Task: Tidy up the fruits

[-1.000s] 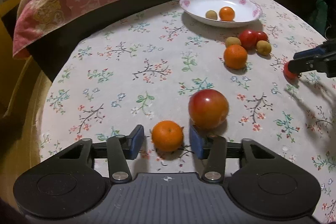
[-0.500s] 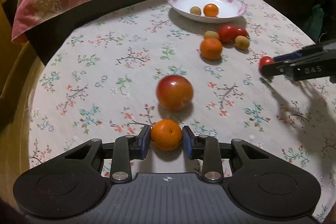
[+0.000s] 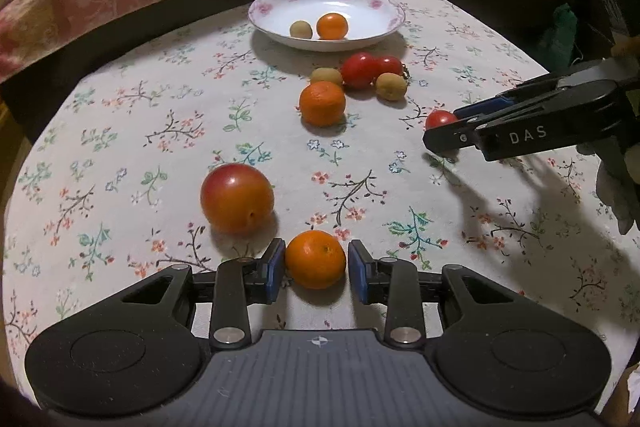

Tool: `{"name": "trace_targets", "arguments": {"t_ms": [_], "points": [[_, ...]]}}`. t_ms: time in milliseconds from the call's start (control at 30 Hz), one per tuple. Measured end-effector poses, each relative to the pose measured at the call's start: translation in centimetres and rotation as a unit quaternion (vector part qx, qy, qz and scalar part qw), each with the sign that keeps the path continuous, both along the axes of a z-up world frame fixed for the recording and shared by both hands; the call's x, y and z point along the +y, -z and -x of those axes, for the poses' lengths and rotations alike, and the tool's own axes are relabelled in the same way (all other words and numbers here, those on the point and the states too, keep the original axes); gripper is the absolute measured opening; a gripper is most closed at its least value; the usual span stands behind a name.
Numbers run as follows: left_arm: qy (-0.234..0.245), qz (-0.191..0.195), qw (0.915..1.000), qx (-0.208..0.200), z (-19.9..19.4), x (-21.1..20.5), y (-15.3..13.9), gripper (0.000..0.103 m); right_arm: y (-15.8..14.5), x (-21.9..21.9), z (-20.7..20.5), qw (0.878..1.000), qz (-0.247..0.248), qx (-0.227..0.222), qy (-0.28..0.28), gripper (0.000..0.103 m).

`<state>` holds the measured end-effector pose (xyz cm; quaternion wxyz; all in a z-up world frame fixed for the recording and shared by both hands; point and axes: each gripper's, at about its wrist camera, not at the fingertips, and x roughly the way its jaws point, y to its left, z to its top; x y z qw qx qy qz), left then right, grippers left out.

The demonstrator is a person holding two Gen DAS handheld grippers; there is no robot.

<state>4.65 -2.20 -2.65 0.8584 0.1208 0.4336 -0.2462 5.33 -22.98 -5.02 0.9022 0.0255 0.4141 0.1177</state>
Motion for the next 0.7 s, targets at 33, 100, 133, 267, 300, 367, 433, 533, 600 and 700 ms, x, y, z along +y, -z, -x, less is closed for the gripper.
{"name": "trace_targets", "arguments": {"t_ms": [33,100,133,267,300,367,433,533,600,700], "points": [[0.0,-0.001,1.0,0.0,-0.01,-0.01,0.08,0.042,0.01,-0.04,-0.05,1.0,-0.001,0.0,0.0,0.041],[0.003,-0.01,0.9999,-0.003,0.11,-0.07,0.29,0.047,0.02,-0.04,-0.06,1.0,-0.003,0.001,-0.001,0.041],[0.004,-0.013,0.9999,-0.006,0.21,-0.08,0.36,0.049,0.01,-0.04,-0.09,1.0,-0.004,0.001,-0.001,0.041],[0.008,-0.02,0.9997,-0.015,0.43,-0.15,0.4,0.055,-0.01,0.05,-0.08,1.0,-0.005,0.0,-0.003,0.041],[0.008,-0.021,0.9996,-0.015,0.41,-0.13,0.4,0.057,0.01,0.06,-0.09,1.0,-0.004,0.0,-0.003,0.041],[0.006,-0.021,0.9997,-0.015,0.27,-0.09,0.43,0.058,0.0,0.07,-0.09,1.0,-0.004,0.0,-0.004,0.042],[0.006,-0.022,0.9996,-0.016,0.27,-0.11,0.44,0.058,-0.03,0.04,-0.1,1.0,-0.004,0.001,-0.004,0.041],[0.007,-0.024,0.9995,-0.018,0.36,-0.19,0.43,0.057,-0.04,0.06,-0.1,1.0,-0.002,0.0,-0.004,0.041],[0.005,-0.022,0.9996,-0.015,0.29,-0.14,0.39,0.055,-0.02,0.07,-0.11,1.0,-0.002,0.0,-0.005,0.041],[0.004,-0.016,0.9998,-0.008,0.19,-0.13,0.31,0.051,0.05,0.1,-0.15,1.0,0.001,0.0,-0.007,0.041]]}}
